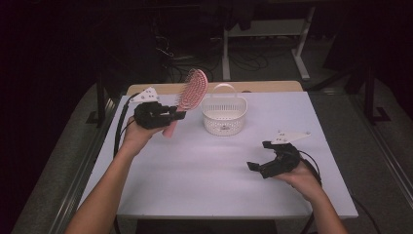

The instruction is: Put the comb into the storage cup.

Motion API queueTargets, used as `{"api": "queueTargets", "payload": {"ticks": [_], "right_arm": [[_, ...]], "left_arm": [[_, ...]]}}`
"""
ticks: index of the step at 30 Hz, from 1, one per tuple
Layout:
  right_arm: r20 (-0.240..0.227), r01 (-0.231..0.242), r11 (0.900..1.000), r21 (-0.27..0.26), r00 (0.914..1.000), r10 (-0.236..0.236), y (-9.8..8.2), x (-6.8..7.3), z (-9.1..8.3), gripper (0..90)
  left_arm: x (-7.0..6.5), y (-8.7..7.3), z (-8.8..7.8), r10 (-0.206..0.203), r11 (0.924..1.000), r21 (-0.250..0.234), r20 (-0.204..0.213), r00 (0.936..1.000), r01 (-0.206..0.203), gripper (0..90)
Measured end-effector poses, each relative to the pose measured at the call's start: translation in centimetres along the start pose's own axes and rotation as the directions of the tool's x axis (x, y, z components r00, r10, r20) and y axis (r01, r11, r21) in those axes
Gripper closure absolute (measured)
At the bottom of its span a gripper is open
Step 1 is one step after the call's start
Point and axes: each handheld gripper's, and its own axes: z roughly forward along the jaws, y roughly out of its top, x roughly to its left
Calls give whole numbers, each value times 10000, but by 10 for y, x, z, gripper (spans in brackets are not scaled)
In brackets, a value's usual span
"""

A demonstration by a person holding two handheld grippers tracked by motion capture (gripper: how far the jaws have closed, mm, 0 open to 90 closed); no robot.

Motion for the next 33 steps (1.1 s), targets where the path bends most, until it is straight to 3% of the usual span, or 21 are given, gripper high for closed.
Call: {"api": "queueTargets", "payload": {"ticks": [8, 33], "right_arm": [[-8, -29, 10000, -19, 10000, 29, 0, 0, 0, 0], [-40, -108, 9999, -126, 9999, 108, 0, -1, -3, 0]], "left_arm": [[2, 10, 10, 118, 9999, -111, 116, 9999, -116, 706], [7, 49, 67, 490, 9974, -562, 695, 9964, -451, 705]]}}
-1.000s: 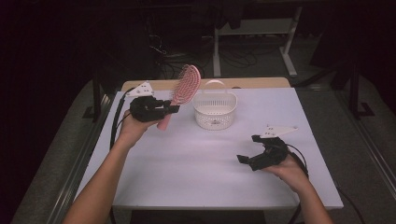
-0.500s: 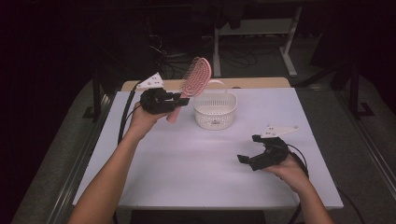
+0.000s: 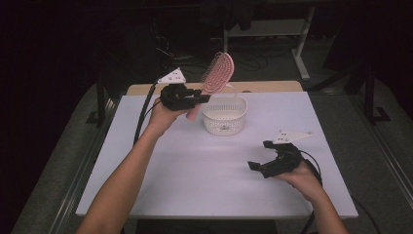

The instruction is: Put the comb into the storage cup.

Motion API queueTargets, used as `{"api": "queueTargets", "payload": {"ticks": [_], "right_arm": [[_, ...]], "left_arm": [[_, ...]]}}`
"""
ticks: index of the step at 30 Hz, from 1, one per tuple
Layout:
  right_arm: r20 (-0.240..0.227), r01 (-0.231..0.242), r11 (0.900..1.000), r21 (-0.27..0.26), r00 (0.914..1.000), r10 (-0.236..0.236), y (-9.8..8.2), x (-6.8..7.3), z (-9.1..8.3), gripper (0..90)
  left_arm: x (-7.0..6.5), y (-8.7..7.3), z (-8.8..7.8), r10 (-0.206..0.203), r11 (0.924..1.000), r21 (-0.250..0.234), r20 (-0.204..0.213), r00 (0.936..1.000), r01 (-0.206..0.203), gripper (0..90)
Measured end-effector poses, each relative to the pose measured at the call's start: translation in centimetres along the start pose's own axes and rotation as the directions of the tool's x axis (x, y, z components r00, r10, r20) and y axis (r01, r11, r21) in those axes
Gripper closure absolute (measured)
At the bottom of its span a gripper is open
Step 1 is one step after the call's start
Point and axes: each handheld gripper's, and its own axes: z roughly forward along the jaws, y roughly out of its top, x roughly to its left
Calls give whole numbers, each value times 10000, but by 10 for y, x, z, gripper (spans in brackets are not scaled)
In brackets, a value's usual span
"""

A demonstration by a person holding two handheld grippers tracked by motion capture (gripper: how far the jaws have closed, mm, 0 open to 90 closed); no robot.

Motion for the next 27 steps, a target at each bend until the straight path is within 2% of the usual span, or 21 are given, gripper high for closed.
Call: {"api": "queueTargets", "payload": {"ticks": [10, 19, 24, 27], "right_arm": [[-31, -8, 10000, -22, 10000, 7, 0, 0, 0, 0], [-77, -31, 10000, -75, 10000, 30, 0, -1, -1, 0], [-80, -45, 9999, -100, 10000, 44, -1, -2, -2, 0], [-88, -46, 9999, -104, 10000, 45, -1, -2, -2, 0]], "left_arm": [[7, 9, 26, 59, 9999, -161, 210, 9998, -56, 705], [8, 16, 53, 320, 9995, -37, 450, 9985, -319, 704], [7, 16, 66, 457, 9989, 25, 555, 9974, -459, 704], [8, 13, 73, 403, 9991, 75, 591, 9974, -408, 704]]}}
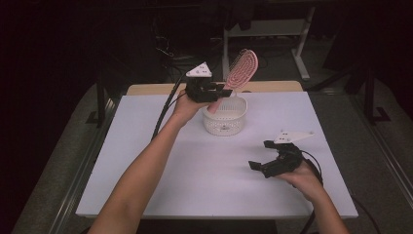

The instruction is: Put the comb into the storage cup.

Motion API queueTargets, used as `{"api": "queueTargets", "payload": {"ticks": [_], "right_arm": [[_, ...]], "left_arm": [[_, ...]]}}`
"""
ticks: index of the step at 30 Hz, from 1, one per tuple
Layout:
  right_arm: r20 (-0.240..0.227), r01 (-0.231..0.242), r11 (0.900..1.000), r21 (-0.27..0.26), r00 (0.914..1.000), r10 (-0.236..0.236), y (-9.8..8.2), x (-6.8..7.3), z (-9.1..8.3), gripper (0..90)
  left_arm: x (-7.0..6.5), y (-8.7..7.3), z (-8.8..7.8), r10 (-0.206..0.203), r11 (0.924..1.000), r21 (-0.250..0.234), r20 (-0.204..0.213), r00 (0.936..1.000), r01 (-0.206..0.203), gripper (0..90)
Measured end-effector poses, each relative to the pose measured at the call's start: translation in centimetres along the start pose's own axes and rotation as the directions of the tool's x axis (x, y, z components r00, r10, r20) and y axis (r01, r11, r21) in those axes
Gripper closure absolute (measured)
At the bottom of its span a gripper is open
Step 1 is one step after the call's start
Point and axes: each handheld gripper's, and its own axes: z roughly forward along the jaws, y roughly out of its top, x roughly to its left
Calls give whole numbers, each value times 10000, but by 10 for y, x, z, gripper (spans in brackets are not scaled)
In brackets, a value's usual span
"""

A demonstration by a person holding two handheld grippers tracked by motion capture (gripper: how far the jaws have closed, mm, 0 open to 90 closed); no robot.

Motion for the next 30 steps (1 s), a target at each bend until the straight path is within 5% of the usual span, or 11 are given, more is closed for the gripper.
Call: {"api": "queueTargets", "payload": {"ticks": [30], "right_arm": [[-22, 8, 10000, 18, 10000, -8, 0, 0, 1, 0]], "left_arm": [[8, -33, 25, -10, 9927, 1207, -35, 10000, 15, 703]]}}
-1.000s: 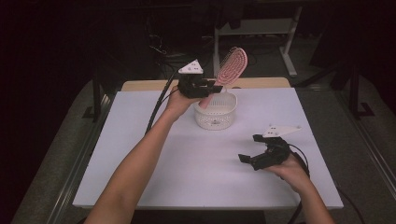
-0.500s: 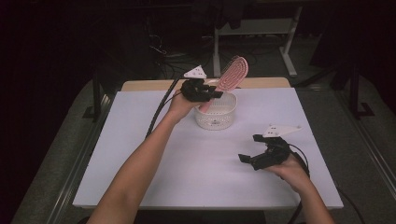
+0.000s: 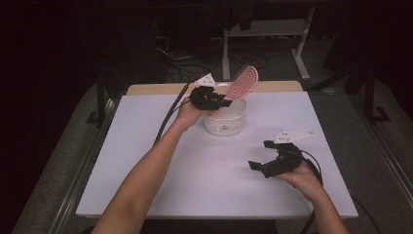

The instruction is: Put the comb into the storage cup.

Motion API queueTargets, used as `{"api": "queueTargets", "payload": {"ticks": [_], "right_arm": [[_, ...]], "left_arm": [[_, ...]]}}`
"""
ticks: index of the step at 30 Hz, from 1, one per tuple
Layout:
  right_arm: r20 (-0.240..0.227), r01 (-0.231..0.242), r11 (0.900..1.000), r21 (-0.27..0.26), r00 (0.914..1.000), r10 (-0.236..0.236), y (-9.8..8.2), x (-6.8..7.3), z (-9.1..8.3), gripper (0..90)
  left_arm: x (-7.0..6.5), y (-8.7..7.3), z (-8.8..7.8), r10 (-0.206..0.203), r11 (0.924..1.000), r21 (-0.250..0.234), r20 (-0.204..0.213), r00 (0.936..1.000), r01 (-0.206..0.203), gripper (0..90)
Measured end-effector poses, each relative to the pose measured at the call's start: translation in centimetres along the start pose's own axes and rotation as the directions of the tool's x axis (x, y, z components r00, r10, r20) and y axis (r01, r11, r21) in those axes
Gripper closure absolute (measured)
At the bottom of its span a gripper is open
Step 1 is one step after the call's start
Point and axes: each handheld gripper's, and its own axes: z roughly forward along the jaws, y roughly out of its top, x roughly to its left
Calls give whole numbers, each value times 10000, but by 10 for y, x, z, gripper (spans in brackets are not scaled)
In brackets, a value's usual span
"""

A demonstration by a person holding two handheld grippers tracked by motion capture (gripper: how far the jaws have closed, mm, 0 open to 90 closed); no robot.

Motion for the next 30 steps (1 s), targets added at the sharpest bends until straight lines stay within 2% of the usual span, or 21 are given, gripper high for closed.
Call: {"api": "queueTargets", "payload": {"ticks": [9, 21, 23, 24, 27, 30], "right_arm": [[-9, -30, 10000, 0, 10000, 30, 0, 0, 0, 0], [-18, 6, 10000, -8, 10000, -6, 0, 0, 0, 0], [-23, 8, 10000, -11, 10000, -8, 0, 0, 0, 0], [-15, 10, 10000, -12, 10000, -10, 0, 0, 0, 0], [-10, 12, 10000, -11, 10000, -12, 0, 0, 0, 0], [-15, -3, 10000, -6, 10000, 3, 0, 0, 1, 0]], "left_arm": [[0, -5, 9, 152, 9989, 436, 0, 9999, -152, 702], [0, -8, 15, 132, 9977, 662, -2, 9999, -132, 693], [-1, -8, 15, 108, 9973, 724, -50, 9999, -104, 643], [-1, -9, 16, 241, 9965, 804, -108, 9997, -231, 600], [0, -8, 14, 101, 9978, 663, -195, 9998, -88, 545], [2, -6, 9, 154, 9980, 619, -389, 9991, -130, 498]]}}
